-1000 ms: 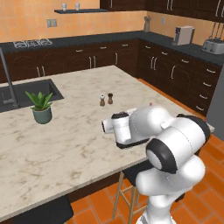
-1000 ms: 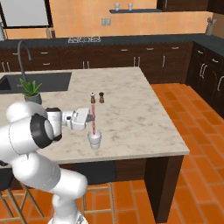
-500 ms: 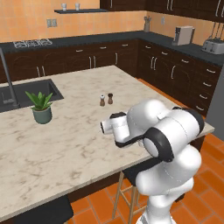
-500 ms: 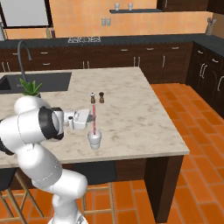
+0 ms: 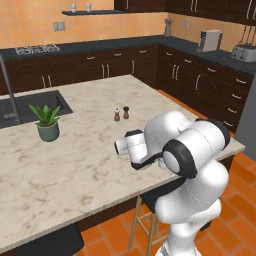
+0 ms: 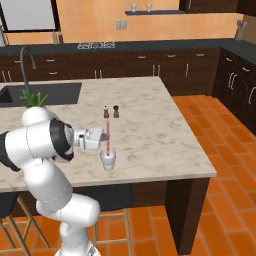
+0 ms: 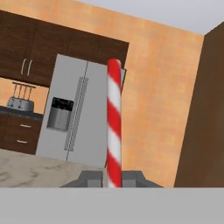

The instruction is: Take a straw from the drawer in front and place it inside the glass cup on the dining counter.

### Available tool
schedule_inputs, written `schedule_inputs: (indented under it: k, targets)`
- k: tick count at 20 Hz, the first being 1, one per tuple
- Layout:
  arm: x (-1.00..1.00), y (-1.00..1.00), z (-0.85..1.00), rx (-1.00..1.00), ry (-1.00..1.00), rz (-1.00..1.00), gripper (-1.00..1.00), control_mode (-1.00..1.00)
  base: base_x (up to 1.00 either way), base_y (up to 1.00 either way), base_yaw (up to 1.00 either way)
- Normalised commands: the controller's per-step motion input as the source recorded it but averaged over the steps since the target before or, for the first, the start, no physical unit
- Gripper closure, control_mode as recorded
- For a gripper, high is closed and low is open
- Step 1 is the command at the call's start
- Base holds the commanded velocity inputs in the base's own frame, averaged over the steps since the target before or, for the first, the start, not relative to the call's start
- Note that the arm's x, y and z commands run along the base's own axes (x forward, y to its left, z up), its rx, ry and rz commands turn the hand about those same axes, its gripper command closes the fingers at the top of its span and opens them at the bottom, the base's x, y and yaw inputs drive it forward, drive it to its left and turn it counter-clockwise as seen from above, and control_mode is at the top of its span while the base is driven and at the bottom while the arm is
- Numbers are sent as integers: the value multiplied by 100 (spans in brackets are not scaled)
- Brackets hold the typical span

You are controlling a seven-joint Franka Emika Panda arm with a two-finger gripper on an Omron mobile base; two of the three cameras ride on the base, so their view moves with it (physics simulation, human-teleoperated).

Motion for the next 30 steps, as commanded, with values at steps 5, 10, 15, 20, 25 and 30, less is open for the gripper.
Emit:
schedule_inputs:
  k: [5, 10, 15, 20, 25, 30]
  targets:
    - [0, 0, -80, -2, -31, 0, 100, -100, 0, 0, 0]
    - [0, 0, -89, -5, -31, 2, 100, -100, 0, 0, 0]
    - [0, 0, -89, -7, -30, 2, 100, -100, 0, 0, 0]
    - [-1, 0, -66, -4, -30, 1, -100, -100, 0, 0, 0]
    - [-15, 0, -64, 0, -34, 2, -100, -100, 0, 0, 0]
    - [-76, 0, 51, 16, -41, 8, -100, -100, 0, 0, 0]
